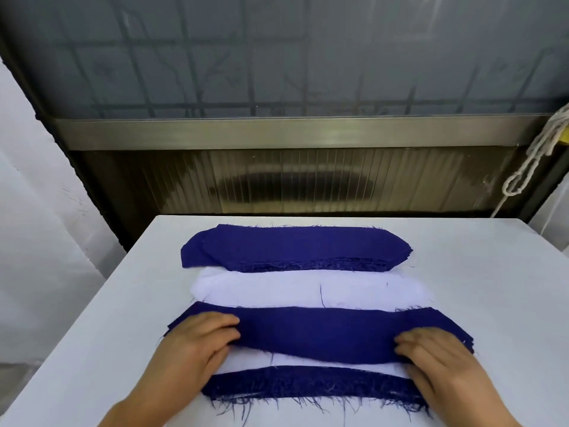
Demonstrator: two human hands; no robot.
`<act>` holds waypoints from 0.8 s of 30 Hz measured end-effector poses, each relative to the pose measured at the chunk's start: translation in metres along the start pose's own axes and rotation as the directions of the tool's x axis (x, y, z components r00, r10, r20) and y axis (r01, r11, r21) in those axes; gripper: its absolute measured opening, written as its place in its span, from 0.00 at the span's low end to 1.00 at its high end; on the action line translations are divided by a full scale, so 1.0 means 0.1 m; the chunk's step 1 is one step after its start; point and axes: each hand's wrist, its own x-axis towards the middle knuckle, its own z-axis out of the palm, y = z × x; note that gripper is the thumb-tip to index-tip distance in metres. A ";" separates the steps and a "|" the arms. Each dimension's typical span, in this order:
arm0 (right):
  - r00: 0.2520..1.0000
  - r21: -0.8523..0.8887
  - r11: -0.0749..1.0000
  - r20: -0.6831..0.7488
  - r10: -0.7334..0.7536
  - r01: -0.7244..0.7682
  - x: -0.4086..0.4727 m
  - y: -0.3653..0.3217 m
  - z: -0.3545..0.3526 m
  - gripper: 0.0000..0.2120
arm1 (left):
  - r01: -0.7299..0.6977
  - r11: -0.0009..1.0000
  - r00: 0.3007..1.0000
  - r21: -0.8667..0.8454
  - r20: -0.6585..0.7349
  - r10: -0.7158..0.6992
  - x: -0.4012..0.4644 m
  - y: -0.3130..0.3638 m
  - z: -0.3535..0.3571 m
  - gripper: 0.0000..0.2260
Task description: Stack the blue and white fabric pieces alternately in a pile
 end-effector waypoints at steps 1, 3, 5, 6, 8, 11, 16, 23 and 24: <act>1.000 0.013 1.000 0.010 0.020 -0.021 -0.07 0.00 0.03 0.21 | 0.002 1.000 1.000 -0.006 0.000 -0.002 -0.07 0.02 0.06 0.24; 0.999 0.026 0.998 0.008 0.049 -0.049 -0.11 0.01 0.04 0.17 | 0.015 1.000 1.000 -0.013 -0.017 -0.015 -0.14 0.04 0.12 0.25; 0.998 0.023 0.998 -0.010 0.062 -0.062 -0.10 0.02 0.03 0.13 | 0.014 1.000 0.999 -0.002 -0.038 -0.014 -0.15 0.05 0.14 0.24; 0.998 0.019 0.998 -0.014 0.066 -0.065 -0.10 0.01 0.03 0.12 | 0.004 1.000 0.999 0.005 -0.048 -0.003 -0.16 0.06 0.14 0.24; 0.997 0.020 0.997 -0.009 0.073 -0.073 -0.11 0.01 0.04 0.13 | -0.015 1.000 0.998 0.017 -0.063 0.016 -0.17 0.06 0.14 0.23; 0.997 0.028 0.997 -0.006 0.074 -0.074 -0.18 0.00 0.05 0.16 | -0.022 1.000 0.996 0.017 -0.081 0.024 -0.19 0.08 0.16 0.22; 0.995 0.052 0.993 0.007 0.104 -0.104 -0.19 -0.02 0.04 0.23 | -0.025 1.000 0.994 0.014 -0.102 0.026 -0.21 0.09 0.19 0.21; 0.990 0.085 0.987 0.033 0.135 -0.138 -0.16 -0.05 -0.02 0.23 | -0.018 0.999 0.993 -0.027 -0.118 0.015 -0.22 0.11 0.20 0.20; 0.987 0.097 0.983 0.041 0.153 -0.156 -0.17 -0.06 -0.03 0.23 | -0.010 0.999 0.993 -0.035 -0.119 0.006 -0.23 0.12 0.21 0.20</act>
